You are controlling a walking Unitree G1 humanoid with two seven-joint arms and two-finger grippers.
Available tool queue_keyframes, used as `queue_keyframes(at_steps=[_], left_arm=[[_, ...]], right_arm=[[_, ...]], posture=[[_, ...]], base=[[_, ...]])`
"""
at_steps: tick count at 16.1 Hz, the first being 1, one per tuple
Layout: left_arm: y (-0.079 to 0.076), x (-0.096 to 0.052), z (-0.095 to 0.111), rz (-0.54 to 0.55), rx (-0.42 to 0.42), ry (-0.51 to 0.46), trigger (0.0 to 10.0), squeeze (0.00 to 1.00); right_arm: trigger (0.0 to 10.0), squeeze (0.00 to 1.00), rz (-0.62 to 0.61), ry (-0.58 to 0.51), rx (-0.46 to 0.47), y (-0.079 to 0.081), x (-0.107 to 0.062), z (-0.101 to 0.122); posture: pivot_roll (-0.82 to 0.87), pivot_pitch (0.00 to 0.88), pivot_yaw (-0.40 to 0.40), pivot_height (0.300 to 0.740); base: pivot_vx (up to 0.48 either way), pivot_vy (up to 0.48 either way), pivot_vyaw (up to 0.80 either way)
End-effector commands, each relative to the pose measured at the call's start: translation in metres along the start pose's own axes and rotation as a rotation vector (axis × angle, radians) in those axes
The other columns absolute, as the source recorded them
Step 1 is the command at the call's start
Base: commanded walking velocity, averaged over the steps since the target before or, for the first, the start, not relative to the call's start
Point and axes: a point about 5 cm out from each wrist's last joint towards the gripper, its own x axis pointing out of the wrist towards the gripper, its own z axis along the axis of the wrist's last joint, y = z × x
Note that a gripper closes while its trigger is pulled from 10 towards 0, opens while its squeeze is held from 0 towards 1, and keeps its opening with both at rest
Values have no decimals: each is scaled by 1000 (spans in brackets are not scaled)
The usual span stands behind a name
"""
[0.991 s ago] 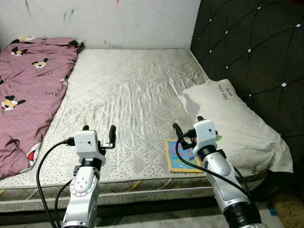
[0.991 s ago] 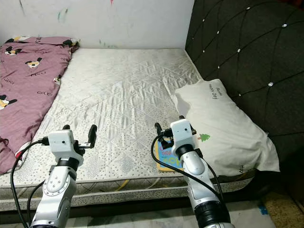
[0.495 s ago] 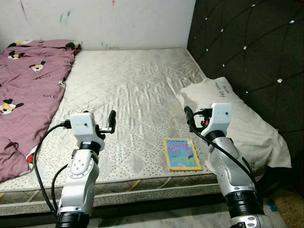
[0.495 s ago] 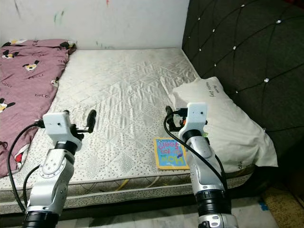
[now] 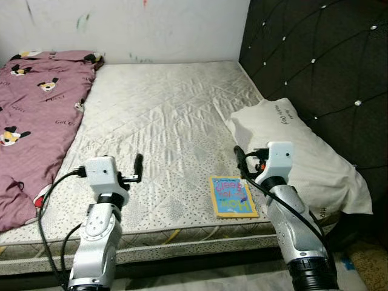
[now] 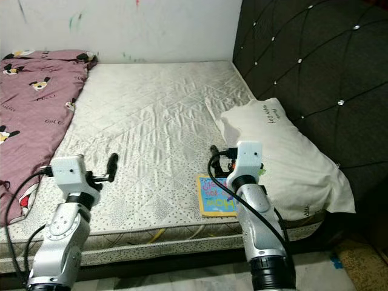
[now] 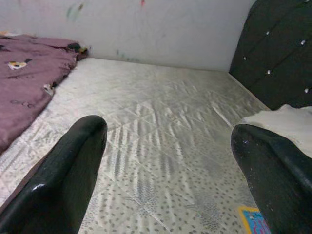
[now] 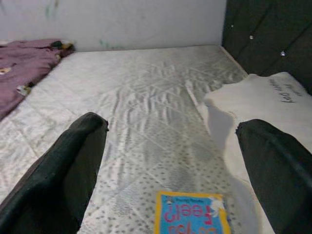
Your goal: Clean up the room
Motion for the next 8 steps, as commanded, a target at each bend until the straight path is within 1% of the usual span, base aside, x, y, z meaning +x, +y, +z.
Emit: queue_keyframes(at_steps=[1, 2, 3, 4, 5, 6, 7, 8], left_arm=[[-2, 2, 7, -11, 0, -18, 10000, 0], [-2, 2, 7, -13, -2, -17, 10000, 0], [-2, 2, 6, -15, 3, -13, 10000, 0], [-2, 2, 6, -14, 1, -13, 10000, 0], [-2, 3, 7, -12, 1, -12, 10000, 0], [-2, 3, 7, -12, 4, -10, 10000, 0], [-2, 4, 7, -12, 4, -11, 10000, 0], [-2, 4, 7, -12, 4, -11, 10000, 0]], right_arm=[[10000, 0, 12, -7, 4, 0, -2, 2], [10000, 0, 10, 0, 19, -1, -2, 1], [10000, 0, 14, 43, 4, -3, -2, -5], [10000, 0, 10, 45, -1, -3, -3, -6], [10000, 0, 29, 67, -63, -1, -3, -9], [10000, 0, 51, 10, -217, 3, -3, -4], [10000, 0, 67, 1, -182, 6, -3, -4], [10000, 0, 92, 20, -62, 9, -4, -4]], posture=[[-2, 26, -9, 740], [-2, 26, -9, 740], [-3, 26, -9, 740], [-3, 26, -9, 740], [-3, 24, -10, 740], [-2, 23, -10, 740], [-2, 23, -10, 740], [-3, 20, -9, 740]], base=[[0, 0, 0], [0, 0, 0], [0, 270, 0], [0, 270, 0], [0, 304, 0], [0, 352, 0], [0, 352, 0], [0, 352, 0]])
